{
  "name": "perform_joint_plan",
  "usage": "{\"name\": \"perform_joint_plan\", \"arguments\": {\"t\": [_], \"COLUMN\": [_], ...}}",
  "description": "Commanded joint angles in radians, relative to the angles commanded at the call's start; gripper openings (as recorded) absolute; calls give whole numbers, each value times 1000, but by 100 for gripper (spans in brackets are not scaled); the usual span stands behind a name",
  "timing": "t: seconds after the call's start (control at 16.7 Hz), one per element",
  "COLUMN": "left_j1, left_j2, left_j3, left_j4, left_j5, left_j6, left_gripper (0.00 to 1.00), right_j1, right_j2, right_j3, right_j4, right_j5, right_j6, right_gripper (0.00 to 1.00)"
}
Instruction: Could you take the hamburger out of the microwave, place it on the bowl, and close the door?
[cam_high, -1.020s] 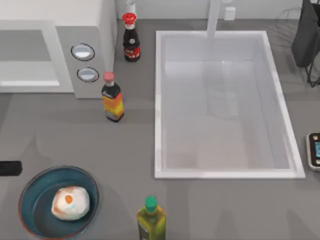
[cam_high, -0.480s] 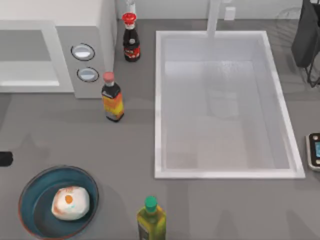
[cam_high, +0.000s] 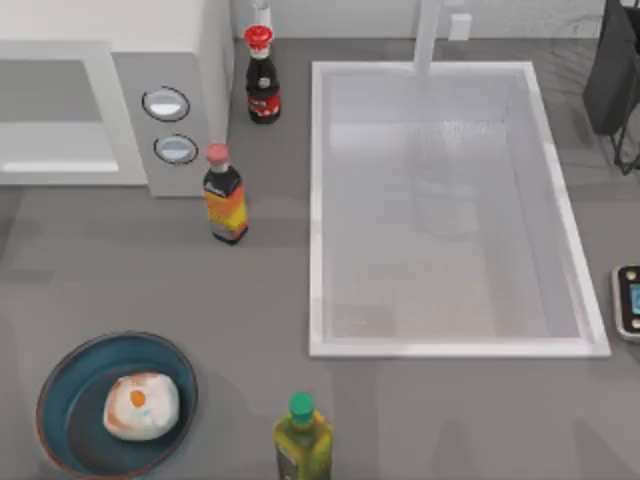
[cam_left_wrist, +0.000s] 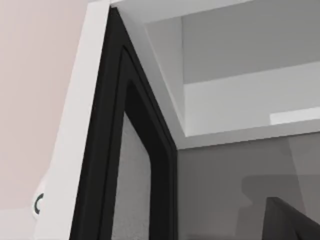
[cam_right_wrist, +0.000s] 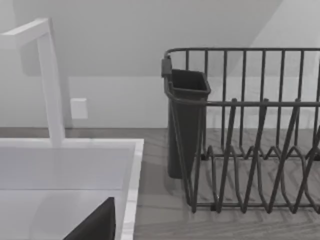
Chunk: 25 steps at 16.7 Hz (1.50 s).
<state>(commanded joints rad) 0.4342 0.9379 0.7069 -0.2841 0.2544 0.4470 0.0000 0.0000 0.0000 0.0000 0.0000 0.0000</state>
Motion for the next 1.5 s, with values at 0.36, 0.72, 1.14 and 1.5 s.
{"name": "perform_joint_plan", "arguments": {"t": [0.36,0.72,1.14,1.5], "left_j1": [382,603,614,618], "left_j2": [521,809,825,892], "left_j3": [436,678,687,540], "left_j4": [-297,-471,-477,-254], "left_j5": [258,409,415,418], "left_j6": [298,468,479,482], "left_gripper": [0,0,0,0], "right_j1": [0,0,0,0], "right_j2": [0,0,0,0], "right_j3": [0,0,0,0], "right_j4": [0,0,0,0], "right_j5": [0,0,0,0], "right_j6": [0,0,0,0], "right_gripper": [100,100,100,100]}}
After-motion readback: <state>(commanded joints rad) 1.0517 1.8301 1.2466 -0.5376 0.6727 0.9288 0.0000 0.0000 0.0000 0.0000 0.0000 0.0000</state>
